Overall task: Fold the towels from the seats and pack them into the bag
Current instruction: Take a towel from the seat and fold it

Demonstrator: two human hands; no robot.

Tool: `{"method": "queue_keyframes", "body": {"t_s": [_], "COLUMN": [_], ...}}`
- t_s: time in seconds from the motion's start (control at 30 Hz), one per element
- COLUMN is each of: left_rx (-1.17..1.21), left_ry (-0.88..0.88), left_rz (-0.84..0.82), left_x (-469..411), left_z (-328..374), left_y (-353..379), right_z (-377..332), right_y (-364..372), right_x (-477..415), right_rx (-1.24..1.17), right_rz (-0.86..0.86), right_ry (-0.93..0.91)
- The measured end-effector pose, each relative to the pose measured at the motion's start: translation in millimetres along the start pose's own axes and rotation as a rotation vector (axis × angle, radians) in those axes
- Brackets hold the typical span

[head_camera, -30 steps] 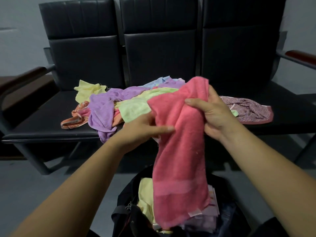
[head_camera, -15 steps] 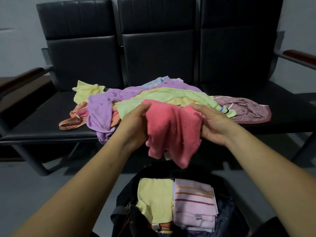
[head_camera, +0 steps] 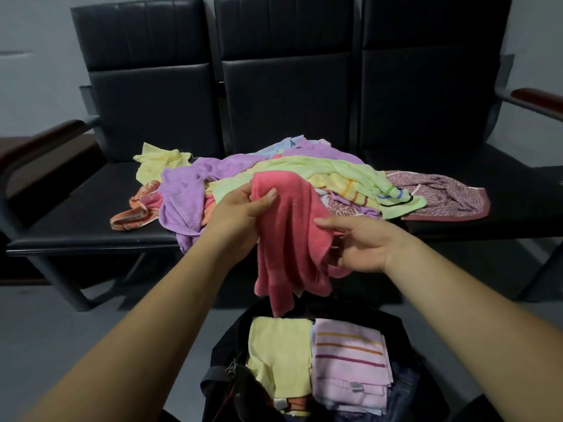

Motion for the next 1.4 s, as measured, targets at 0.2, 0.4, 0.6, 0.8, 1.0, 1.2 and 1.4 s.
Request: {"method": "queue_keyframes", "body": {"t_s": [0.2, 0.4, 0.6, 0.8, 1.0, 1.2, 1.4], "left_rx": [-0.727, -0.323, -0.076, -0.575, -0.171, -0.277, -0.541], "left_ry": [0.264, -0.082, -0.015, 0.125, -0.013, 0.056, 0.190], "left_rz": [0.100, 0.188, -0.062, 0.101, 0.018, 0.034, 0.143], "left_x": [-1, -1, -4, -7, -6, -7, -7], "left_z": [4, 6, 9, 1, 7, 5, -1], "left_y": [-20, -15, -17, -27, -18, -25, -28], "right_z": [-12, -16, -31, -30, -31, -33, -29], "right_y": [-10, 0, -12, -20, -17, -23, -30], "right_x": [-8, 3, 12, 8, 9, 9, -1], "right_rx": [0.113, -0.142, -0.090, 0.081, -0.177, 0.001, 0.144], "right_rz": [0.216, 0.066, -0.051, 0.098, 0.021, -0.007, 0.279], "right_ry": [-0.451, -0.278, -0.351, -0.485, -0.378, -0.328, -0.533]}}
Point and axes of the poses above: each hand's wrist, its own x-axis away from the middle knuckle, its own y-axis out of the palm, z = x × y, the point moved 1 cm from there along -x, towards the middle knuckle, and after that the axes turned 3 degrees about y, right-handed, at the moved point
